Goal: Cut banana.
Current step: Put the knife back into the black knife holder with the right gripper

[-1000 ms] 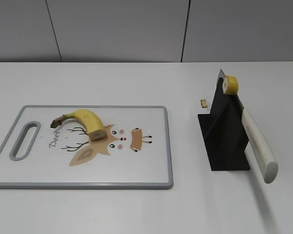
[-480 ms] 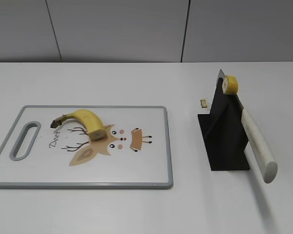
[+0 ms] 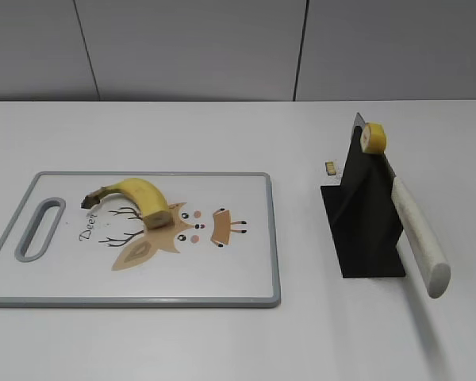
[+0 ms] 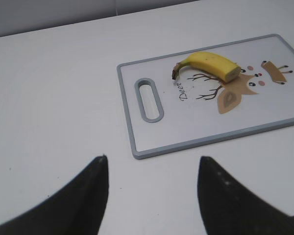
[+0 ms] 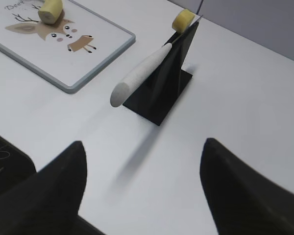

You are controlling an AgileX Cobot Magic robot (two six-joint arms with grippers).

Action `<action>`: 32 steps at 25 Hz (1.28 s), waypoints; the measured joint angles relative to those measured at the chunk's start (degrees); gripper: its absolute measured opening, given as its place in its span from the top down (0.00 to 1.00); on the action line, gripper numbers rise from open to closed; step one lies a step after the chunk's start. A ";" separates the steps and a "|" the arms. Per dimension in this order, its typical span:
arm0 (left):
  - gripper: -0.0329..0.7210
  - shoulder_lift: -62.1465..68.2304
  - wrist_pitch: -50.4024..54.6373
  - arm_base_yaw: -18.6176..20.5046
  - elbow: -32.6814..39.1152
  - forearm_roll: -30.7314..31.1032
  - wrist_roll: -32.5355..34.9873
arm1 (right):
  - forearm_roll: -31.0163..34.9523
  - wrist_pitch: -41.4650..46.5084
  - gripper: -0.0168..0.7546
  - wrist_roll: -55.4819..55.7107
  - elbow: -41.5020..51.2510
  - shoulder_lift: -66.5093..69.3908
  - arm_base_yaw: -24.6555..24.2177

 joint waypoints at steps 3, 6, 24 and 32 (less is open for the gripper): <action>0.22 0.00 0.00 0.00 0.00 0.00 0.00 | 0.84 -0.05 0.26 0.08 0.00 0.00 -2.17; 0.22 0.00 0.00 0.00 0.00 0.00 0.00 | 1.07 -0.05 0.26 0.08 0.00 0.00 -6.62; 0.22 0.00 -0.05 2.49 0.00 0.07 -0.05 | 1.11 -0.05 0.26 0.21 0.00 0.00 -20.78; 0.22 0.00 -0.05 9.71 0.00 0.07 -0.05 | 1.13 -0.05 0.26 0.27 0.00 0.00 -20.78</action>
